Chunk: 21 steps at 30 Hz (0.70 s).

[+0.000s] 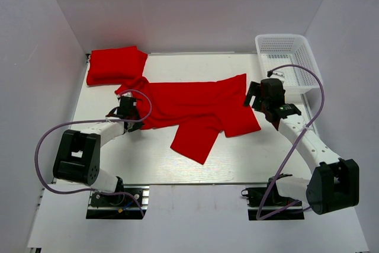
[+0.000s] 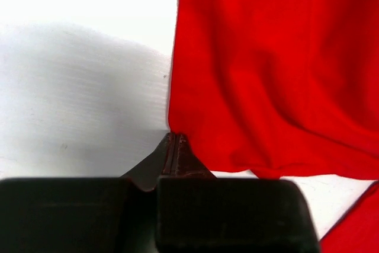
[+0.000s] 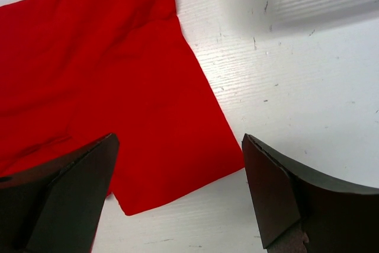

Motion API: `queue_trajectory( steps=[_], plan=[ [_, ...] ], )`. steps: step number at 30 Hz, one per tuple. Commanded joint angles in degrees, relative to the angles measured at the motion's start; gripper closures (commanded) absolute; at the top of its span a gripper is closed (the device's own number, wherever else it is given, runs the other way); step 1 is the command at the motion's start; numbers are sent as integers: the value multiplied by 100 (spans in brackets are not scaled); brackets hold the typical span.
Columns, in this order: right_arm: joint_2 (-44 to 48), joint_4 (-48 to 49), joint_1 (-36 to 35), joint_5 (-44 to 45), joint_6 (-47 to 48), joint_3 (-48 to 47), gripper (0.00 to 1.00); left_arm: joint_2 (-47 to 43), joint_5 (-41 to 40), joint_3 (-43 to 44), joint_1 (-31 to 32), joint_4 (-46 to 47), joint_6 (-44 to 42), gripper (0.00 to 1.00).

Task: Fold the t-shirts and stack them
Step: Flatten out the tshirt

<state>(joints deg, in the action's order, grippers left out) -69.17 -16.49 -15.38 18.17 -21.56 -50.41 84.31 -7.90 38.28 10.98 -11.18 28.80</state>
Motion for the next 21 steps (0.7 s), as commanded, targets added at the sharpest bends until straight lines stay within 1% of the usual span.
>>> queue_trajectory(
  steps=[1, 8, 12, 18, 20, 21],
  plan=[
    [-149, 6, 17, 195, -286, 154, 10, -371, -115, -67, -17, -183, 38, 100],
    [-650, -48, 87, 397, -638, 392, 10, -1144, -221, -251, -17, -244, -14, 100],
    [-993, -56, 201, 336, -683, 445, 10, -1276, -282, -251, -17, -349, -67, 100],
    [-1476, 216, 421, 125, -779, 567, 10, -1277, -282, -251, -17, -350, -67, 100],
    [-1521, 269, 526, 116, -806, 620, 11, -1277, -282, -251, -17, -350, -67, 100],
    [-1590, 356, 536, 99, -797, 629, 17, -1277, -282, -251, -17, -350, -67, 100]
  ],
)
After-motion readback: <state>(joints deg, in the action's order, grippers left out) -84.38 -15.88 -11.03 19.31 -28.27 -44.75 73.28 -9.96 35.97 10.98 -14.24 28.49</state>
